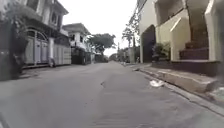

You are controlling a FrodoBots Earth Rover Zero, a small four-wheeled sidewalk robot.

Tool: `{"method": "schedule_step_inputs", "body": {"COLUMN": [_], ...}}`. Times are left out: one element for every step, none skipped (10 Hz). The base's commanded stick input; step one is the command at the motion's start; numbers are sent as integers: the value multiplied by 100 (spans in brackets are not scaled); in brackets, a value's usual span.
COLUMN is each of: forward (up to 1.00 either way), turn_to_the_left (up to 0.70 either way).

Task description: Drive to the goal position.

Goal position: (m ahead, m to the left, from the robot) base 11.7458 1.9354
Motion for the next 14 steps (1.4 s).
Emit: {"method": "schedule_step_inputs", "body": {"forward": [100, 100, 100, 100, 100, 100, 100, 100, 100, 100, 100, 100, 100, 100], "turn_to_the_left": [0, 0, 0, -22, -40, -22, 0, 0, 0, 0, 0, 0, 0, 0]}}
